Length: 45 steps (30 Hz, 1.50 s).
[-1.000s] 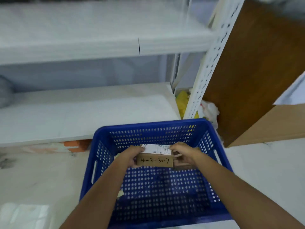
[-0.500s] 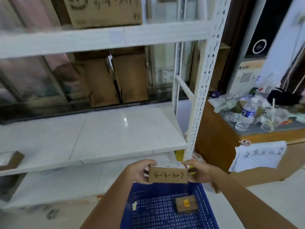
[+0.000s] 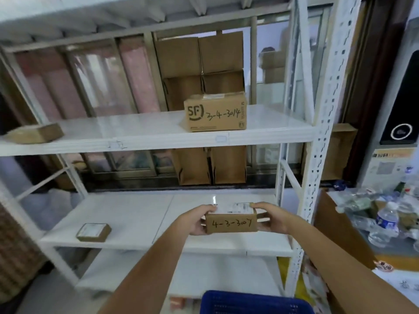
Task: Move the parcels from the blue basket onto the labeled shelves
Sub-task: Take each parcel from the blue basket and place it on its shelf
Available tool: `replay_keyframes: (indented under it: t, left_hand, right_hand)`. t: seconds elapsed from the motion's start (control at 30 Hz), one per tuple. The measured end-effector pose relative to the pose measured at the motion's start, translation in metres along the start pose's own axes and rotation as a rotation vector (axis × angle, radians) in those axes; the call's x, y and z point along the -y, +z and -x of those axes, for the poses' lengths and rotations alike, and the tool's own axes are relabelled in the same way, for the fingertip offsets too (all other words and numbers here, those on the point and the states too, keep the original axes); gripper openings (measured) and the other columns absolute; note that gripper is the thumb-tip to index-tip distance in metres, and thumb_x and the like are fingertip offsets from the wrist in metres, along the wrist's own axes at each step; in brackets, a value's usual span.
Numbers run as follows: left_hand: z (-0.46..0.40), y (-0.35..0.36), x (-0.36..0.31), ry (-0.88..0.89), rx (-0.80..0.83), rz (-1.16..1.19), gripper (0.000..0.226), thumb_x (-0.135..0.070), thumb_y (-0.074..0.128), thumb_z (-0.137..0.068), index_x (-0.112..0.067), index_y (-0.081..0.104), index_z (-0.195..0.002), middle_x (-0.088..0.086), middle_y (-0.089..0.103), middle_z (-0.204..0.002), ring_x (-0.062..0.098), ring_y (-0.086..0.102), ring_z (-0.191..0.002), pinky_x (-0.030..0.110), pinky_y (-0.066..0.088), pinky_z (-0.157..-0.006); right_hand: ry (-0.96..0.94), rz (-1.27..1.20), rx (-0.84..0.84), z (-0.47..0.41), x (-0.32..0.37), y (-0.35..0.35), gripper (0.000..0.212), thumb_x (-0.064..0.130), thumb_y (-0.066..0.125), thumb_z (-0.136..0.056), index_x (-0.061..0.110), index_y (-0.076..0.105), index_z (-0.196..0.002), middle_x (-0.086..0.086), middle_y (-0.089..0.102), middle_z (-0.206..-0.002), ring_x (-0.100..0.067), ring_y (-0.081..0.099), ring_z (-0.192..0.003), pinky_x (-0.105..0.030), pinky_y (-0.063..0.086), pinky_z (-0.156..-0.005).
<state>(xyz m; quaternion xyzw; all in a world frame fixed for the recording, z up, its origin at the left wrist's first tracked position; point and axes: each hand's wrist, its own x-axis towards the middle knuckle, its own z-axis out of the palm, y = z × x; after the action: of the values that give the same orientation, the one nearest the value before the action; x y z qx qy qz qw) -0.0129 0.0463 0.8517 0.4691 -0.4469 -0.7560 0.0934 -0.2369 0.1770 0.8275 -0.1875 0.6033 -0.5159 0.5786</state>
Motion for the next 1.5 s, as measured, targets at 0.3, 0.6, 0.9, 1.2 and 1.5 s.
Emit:
replay_keyframes:
  t: [0.3, 0.6, 0.9, 1.2, 1.5]
  left_hand:
    - [0.019, -0.106, 0.001, 0.139, -0.135, 0.180, 0.046, -0.023, 0.072, -0.084, -0.010, 0.049, -0.122, 0.019, 0.068, -0.110, 0.031, 0.066, -0.100, 0.036, 0.060, -0.065]
    - [-0.023, -0.249, -0.010, 0.181, -0.133, 0.221, 0.039, -0.011, 0.061, -0.089, -0.004, 0.048, -0.126, 0.022, 0.060, -0.119, 0.032, 0.062, -0.102, 0.038, 0.059, -0.074]
    - [-0.132, -0.356, 0.003, 0.177, -0.127, 0.076, 0.022, -0.010, 0.057, -0.092, 0.004, 0.063, -0.108, 0.013, 0.061, -0.101, 0.029, 0.059, -0.094, 0.037, 0.050, -0.089]
    - [-0.235, -0.405, 0.050, 0.257, -0.299, -0.020, 0.017, -0.015, 0.067, -0.087, -0.010, 0.064, -0.103, 0.012, 0.063, -0.102, 0.026, 0.057, -0.097, 0.039, 0.044, -0.098]
    - [-0.294, -0.425, 0.092, 0.232, -0.272, -0.114, 0.019, -0.006, 0.062, -0.089, -0.014, 0.067, -0.106, 0.008, 0.067, -0.107, 0.023, 0.059, -0.101, 0.034, 0.045, -0.095]
  right_hand:
    - [-0.124, 0.062, 0.068, -0.046, 0.003, 0.116, 0.032, 0.020, 0.072, -0.085, 0.012, 0.060, -0.113, -0.011, 0.076, -0.098, -0.024, 0.068, -0.100, -0.030, 0.059, -0.067]
    - [-0.168, -0.029, -0.007, -0.137, -0.031, 0.232, 0.023, 0.011, 0.071, -0.085, 0.003, 0.061, -0.104, -0.014, 0.076, -0.100, -0.026, 0.074, -0.089, -0.037, 0.061, -0.073]
    - [-0.144, -0.130, -0.265, -0.229, -0.086, 0.310, 0.025, 0.006, 0.073, -0.081, 0.015, 0.065, -0.103, -0.014, 0.072, -0.105, -0.027, 0.071, -0.085, -0.035, 0.057, -0.074]
    - [-0.174, 0.045, -0.404, -0.323, -0.138, 0.334, 0.050, 0.005, 0.078, -0.076, 0.013, 0.058, -0.120, -0.007, 0.064, -0.122, -0.025, 0.060, -0.115, -0.045, 0.047, -0.104]
    - [-0.141, 0.218, -0.495, -0.380, -0.193, 0.337, 0.048, 0.009, 0.078, -0.076, 0.012, 0.060, -0.120, -0.004, 0.065, -0.121, -0.018, 0.060, -0.110, -0.032, 0.047, -0.097]
